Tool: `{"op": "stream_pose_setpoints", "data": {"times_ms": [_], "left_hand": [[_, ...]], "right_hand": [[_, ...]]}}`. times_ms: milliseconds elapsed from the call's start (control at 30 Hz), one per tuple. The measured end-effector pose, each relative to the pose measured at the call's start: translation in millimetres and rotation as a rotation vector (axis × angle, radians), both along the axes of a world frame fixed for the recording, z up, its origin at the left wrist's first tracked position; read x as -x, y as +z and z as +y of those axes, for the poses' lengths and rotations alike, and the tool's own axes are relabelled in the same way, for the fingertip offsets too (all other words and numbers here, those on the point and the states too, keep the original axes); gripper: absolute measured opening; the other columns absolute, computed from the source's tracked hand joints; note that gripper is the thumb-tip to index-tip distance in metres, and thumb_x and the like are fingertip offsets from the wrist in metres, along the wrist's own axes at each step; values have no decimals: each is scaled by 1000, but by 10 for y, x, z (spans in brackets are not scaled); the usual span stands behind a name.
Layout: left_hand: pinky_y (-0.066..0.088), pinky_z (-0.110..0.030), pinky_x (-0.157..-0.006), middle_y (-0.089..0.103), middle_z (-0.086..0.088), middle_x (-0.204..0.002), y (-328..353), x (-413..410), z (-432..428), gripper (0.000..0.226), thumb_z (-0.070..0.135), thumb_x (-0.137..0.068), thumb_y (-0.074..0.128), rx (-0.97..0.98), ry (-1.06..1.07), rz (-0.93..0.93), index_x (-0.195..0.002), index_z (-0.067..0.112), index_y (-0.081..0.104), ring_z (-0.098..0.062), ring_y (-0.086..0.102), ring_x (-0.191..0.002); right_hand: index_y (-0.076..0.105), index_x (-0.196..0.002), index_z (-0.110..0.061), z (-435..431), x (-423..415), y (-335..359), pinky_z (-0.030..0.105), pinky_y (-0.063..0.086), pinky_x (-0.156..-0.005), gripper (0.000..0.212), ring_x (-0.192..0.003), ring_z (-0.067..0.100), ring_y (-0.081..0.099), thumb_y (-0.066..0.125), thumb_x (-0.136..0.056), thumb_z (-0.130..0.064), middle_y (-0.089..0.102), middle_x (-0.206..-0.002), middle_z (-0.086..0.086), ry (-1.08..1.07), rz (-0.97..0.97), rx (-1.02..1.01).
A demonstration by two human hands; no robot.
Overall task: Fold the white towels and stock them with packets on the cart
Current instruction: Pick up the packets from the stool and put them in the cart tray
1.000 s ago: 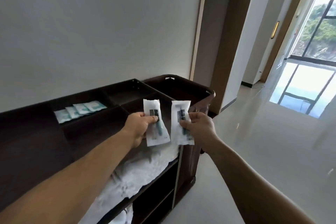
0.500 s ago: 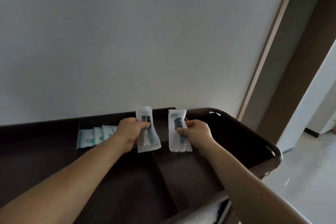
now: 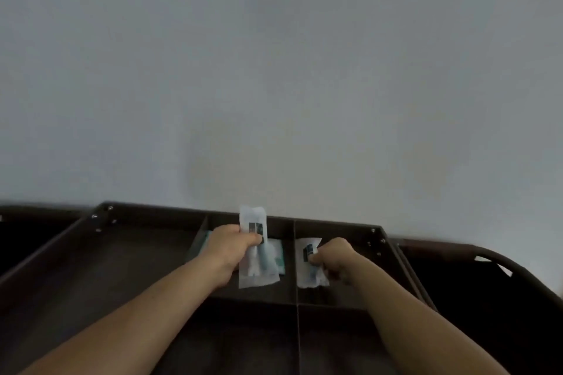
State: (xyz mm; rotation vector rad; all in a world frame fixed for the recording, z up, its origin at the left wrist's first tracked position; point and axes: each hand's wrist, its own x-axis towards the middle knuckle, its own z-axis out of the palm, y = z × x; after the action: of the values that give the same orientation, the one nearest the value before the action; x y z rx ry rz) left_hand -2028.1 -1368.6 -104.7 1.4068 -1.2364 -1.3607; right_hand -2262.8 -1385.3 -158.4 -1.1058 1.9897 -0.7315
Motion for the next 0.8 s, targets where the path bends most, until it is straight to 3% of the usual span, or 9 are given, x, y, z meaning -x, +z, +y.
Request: {"op": "stream_pose_setpoints", "data": {"times_ms": [100,233,300,400,467,533,633,700,800], "left_hand": [[58,-46,-87,76,-11,-85,29,105,23,5,7,-87,70,-5,39,-23,-89,3,72,-30,73,-84],[57,-47,-89,76,-10,-89,-13,251,76,7,8,-87,71,-32,77,-49,-92,4,72,-28,73,-87],[57,-48,-89,76,-10,-90,-13,306,96,9,10,-86,72,-29,83,-63,-93,4,72,-27,73,-88],[57,-49,-90,76,-11,-88,2,354,100,8,7,-86,71,-32,93,-65,-92,3,72,-28,73,-87],[57,-49,-89,76,-12,-85,13,378,104,5,6,-85,71,-31,101,-68,-89,2,72,-29,73,-85],[56,-50,-89,75,-13,-85,31,416,104,5,6,-84,71,-21,103,-86,-88,2,72,-30,72,-86],[57,-43,-77,74,-11,-92,93,513,113,7,12,-87,70,-6,69,-100,-92,7,71,-25,69,-87],[52,-32,-67,72,-8,-95,134,598,111,10,16,-89,69,3,52,-95,-95,9,70,-20,67,-86],[57,-41,-83,73,-8,-93,153,735,81,12,17,-87,71,6,56,-20,-96,10,71,-24,68,-88]], "right_hand": [[58,-73,-6,-204,-22,-152,28,48,-51,19,-54,21,59,76,-80,-10,60,-65,9,51,21,39],[68,-92,-2,-368,25,-336,36,60,-73,21,-82,29,70,75,-82,-18,71,-87,13,101,62,28],[68,-105,-1,-405,27,-371,36,60,-76,27,-89,29,70,69,-86,-20,72,-96,14,85,75,20],[67,-113,-8,-374,3,-315,32,53,-78,31,-98,28,66,58,-89,-25,69,-109,12,163,248,-22],[66,-109,-9,-276,-10,-222,30,52,-72,27,-93,25,66,57,-90,-26,70,-105,10,197,312,-27],[64,-94,-11,-164,11,-96,25,45,-55,19,-74,17,64,63,-88,-28,67,-88,3,203,331,30],[62,-73,-12,-1,36,121,23,36,-46,26,-53,10,51,66,-87,-32,59,-64,0,193,204,212],[71,-80,-8,150,-5,310,20,40,-48,30,-56,9,53,66,-91,-36,69,-75,7,248,-12,283],[74,-95,-10,371,-44,502,22,40,-49,34,-57,11,51,68,-89,-42,69,-82,8,340,-240,224]]}}
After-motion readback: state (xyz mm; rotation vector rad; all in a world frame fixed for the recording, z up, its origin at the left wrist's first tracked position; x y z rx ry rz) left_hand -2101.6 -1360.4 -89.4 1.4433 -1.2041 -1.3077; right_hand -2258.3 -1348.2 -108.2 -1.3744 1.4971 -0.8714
